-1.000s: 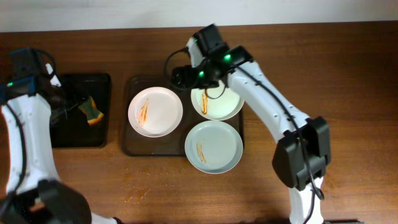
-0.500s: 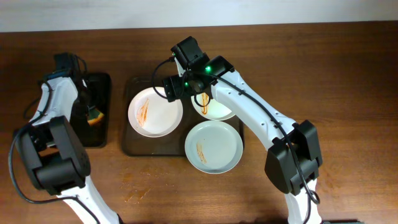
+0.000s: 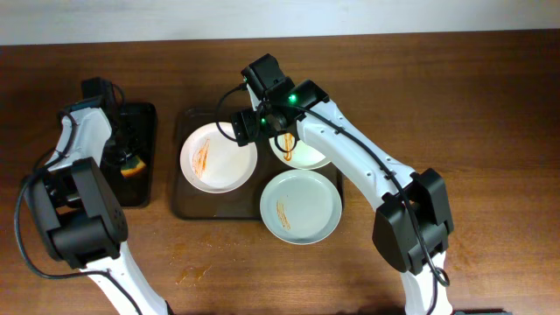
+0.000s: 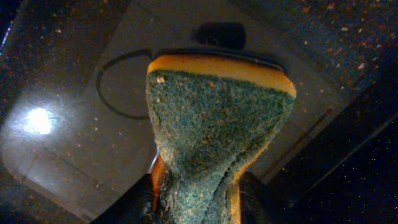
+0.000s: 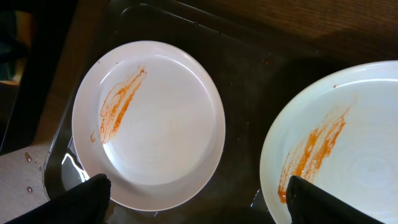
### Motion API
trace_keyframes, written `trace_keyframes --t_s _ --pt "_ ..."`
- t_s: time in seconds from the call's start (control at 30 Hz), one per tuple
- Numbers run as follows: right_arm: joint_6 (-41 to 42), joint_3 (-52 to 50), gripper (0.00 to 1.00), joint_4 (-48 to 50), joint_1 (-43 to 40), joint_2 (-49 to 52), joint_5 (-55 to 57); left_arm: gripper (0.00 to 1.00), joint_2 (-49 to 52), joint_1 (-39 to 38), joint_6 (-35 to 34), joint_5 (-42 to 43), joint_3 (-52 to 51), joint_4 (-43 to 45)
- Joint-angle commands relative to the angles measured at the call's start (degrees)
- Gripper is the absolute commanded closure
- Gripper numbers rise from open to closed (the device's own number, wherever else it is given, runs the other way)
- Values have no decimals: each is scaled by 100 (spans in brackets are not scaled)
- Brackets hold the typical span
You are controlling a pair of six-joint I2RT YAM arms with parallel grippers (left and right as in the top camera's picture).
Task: Clean dirty plates on tray and stack at the side
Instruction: 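Reach the left gripper to the sponge and the right gripper to the left plate rim, then grasp the sponge with the left gripper and move it over the left plate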
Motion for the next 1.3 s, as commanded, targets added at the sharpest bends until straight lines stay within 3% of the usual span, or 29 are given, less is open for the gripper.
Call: trace_keyframes --t_s 0.0,0.2,0.27,0.43,0.57,0.73,0.9,1.0,1.27 --pt "-52 -35 9 -15 -22 26 74 58 50 31 -55 -76 101 35" --pt "-46 -35 10 -76 -15 199 55 60 114 31 -55 -79 -262 -2" --pt "-13 -35 13 -76 -15 278 48 99 111 31 -57 -76 -264 83" --pt "743 -35 31 -26 -22 317 74 99 20 31 144 -44 184 -118" --pt "1023 -35 48 7 -127 542 50 99 -214 -26 1150 857 1137 -728" --pt "1016 -35 50 26 -155 667 -11 99 -278 -343 2177 1834 1255 -973" --pt "1172 -35 53 114 -120 1145 -789 99 -278 -623 2684 2065 1255 -999" --pt "1198 -35 55 153 -118 1276 -1016 99 -282 -634 3333 2916 1259 -1001" --pt "1941 -35 76 39 7 1478 -986 99 -280 -890 4026 3082 1257 -1084"
